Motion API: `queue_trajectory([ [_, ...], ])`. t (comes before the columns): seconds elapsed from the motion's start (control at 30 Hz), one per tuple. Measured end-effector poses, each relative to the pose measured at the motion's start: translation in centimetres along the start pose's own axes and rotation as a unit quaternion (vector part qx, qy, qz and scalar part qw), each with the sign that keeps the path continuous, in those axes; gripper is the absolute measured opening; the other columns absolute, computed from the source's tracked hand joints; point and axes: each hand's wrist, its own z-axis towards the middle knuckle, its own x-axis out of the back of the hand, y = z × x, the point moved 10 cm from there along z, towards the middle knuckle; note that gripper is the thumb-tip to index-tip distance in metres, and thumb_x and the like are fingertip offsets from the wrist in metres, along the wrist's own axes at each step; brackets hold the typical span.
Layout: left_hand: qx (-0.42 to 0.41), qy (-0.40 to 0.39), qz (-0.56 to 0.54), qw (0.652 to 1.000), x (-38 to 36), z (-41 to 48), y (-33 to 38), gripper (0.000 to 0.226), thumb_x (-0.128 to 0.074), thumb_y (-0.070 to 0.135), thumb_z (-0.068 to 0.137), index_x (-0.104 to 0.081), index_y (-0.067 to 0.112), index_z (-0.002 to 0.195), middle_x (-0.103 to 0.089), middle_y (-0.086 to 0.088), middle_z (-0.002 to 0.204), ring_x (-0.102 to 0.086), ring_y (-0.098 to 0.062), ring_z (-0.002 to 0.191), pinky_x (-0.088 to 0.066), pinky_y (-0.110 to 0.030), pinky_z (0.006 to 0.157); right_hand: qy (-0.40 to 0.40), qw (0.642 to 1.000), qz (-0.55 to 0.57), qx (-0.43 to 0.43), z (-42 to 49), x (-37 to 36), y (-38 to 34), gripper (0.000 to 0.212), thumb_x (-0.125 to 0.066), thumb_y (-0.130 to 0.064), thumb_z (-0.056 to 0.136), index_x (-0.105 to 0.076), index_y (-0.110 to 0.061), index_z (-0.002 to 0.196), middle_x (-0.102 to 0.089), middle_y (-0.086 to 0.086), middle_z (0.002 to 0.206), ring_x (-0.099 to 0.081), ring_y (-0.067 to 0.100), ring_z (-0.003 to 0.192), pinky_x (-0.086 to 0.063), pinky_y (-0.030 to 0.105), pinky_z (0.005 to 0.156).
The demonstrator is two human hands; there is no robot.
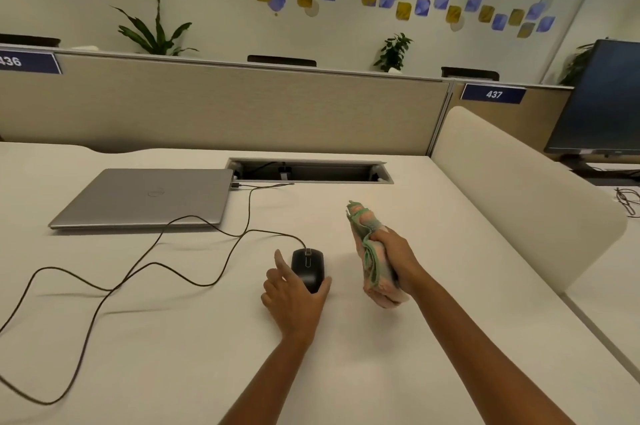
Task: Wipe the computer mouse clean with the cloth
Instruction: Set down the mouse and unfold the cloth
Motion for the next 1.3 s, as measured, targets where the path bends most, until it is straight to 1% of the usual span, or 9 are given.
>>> queue_trajectory([
  [0.2, -0.064, -0.063, -0.122, 0.989, 1.0, 2.1, 4.1, 0.046, -0.047, 0.04, 0.09, -0.05, 0.006, 0.121, -0.052, -0.015, 0.122, -0.047, -0.028, 0.112, -0.037, -0.035, 0.093, 0.004, 0.996, -0.078, 0.043, 0.3, -1.0, -1.5, 0.012, -0.048, -0.024, 0.087, -0.059, -0.026, 0.09, -0.064, 0.007, 0.096, -0.059, 0.024, 0.086, -0.049, 0.04, 0.082],
  [0.37, 0.037, -0.287, -0.353, 0.89, -2.2, 2.4, 8.6, 0.053, -0.027, 0.051, 0.093, -0.053, 0.01, 0.112, -0.06, -0.012, 0.107, -0.058, -0.027, 0.101, -0.048, -0.036, 0.086, -0.002, 0.987, -0.119, 0.105, -0.2, -2.2, -3.9, 0.037, -0.049, -0.028, 0.093, -0.049, -0.02, 0.128, -0.06, 0.005, 0.114, -0.058, 0.019, 0.095, -0.047, 0.021, 0.07],
  [0.43, 0.094, -0.361, -0.434, 0.82, -3.5, 2.0, 9.4, 0.058, -0.032, 0.057, 0.09, -0.057, 0.01, 0.115, -0.065, -0.013, 0.109, -0.062, -0.029, 0.101, -0.052, -0.039, 0.088, -0.009, 0.978, -0.168, 0.124, 0.0, -2.5, -4.5, 0.045, -0.053, -0.035, 0.091, -0.043, -0.024, 0.133, -0.051, 0.005, 0.13, -0.053, 0.021, 0.111, -0.047, 0.025, 0.084],
  [0.53, 0.086, -0.368, -0.46, 0.804, -3.5, 3.0, 9.6, 0.044, -0.05, 0.046, 0.087, -0.06, 0.013, 0.114, -0.069, -0.011, 0.1, -0.067, -0.024, 0.089, -0.057, -0.031, 0.074, -0.016, 0.972, -0.187, 0.141, 0.5, -1.9, -5.0, 0.055, -0.058, -0.041, 0.087, -0.037, -0.029, 0.136, -0.038, 0.007, 0.143, -0.039, 0.024, 0.129, -0.037, 0.039, 0.104],
  [0.6, 0.104, -0.367, -0.48, 0.79, -3.6, 3.4, 9.4, 0.034, -0.057, 0.033, 0.086, -0.06, 0.01, 0.111, -0.069, -0.008, 0.092, -0.066, -0.02, 0.082, -0.055, -0.026, 0.063, -0.017, 0.981, -0.145, 0.125, 0.9, -1.0, -4.9, 0.058, -0.059, -0.041, 0.086, -0.035, -0.029, 0.137, -0.036, 0.009, 0.144, -0.036, 0.025, 0.131, -0.038, 0.04, 0.103],
  [0.73, 0.153, -0.421, -0.514, 0.731, -5.0, 3.1, 10.0, 0.032, -0.062, 0.036, 0.081, -0.063, 0.011, 0.1, -0.069, -0.011, 0.094, -0.065, -0.026, 0.091, -0.052, -0.037, 0.083, -0.029, 0.999, -0.04, -0.002, 2.5, 1.0, -1.9, 0.061, -0.055, -0.047, 0.087, -0.038, -0.017, 0.138, -0.041, 0.011, 0.142, -0.044, 0.028, 0.125, -0.042, 0.041, 0.095],
  [0.87, 0.136, -0.431, -0.505, 0.735, -6.0, 3.4, 10.9, 0.042, -0.064, 0.038, 0.075, -0.061, 0.01, 0.106, -0.071, -0.012, 0.096, -0.066, -0.027, 0.091, -0.054, -0.039, 0.083, -0.125, 0.99, 0.024, -0.064, 2.8, 0.7, 0.1, 0.049, -0.048, -0.051, 0.089, -0.059, -0.012, 0.117, -0.063, 0.008, 0.114, -0.059, 0.024, 0.103, -0.051, 0.035, 0.081],
  [1.07, 0.113, -0.296, -0.471, 0.823, -6.6, 6.3, 10.0, 0.038, -0.066, 0.022, 0.081, -0.058, 0.008, 0.115, -0.066, -0.01, 0.108, -0.063, -0.025, 0.095, -0.055, -0.037, 0.078, -0.018, 0.996, -0.007, 0.085, 4.3, 4.3, -3.3, 0.027, -0.058, -0.028, 0.089, -0.051, -0.012, 0.11, -0.06, 0.01, 0.109, -0.062, 0.019, 0.091, -0.052, 0.024, 0.066],
  [1.3, 0.067, -0.3, -0.544, 0.781, -7.3, 7.3, 12.2, 0.013, -0.054, 0.016, 0.088, -0.061, 0.018, 0.098, -0.069, 0.001, 0.091, -0.065, -0.013, 0.084, -0.056, -0.026, 0.068, -0.011, 0.984, -0.12, 0.129, 5.1, 6.0, -7.0, 0.023, -0.045, -0.027, 0.096, -0.045, -0.012, 0.112, -0.058, 0.011, 0.117, -0.059, 0.022, 0.097, -0.049, 0.02, 0.067],
])
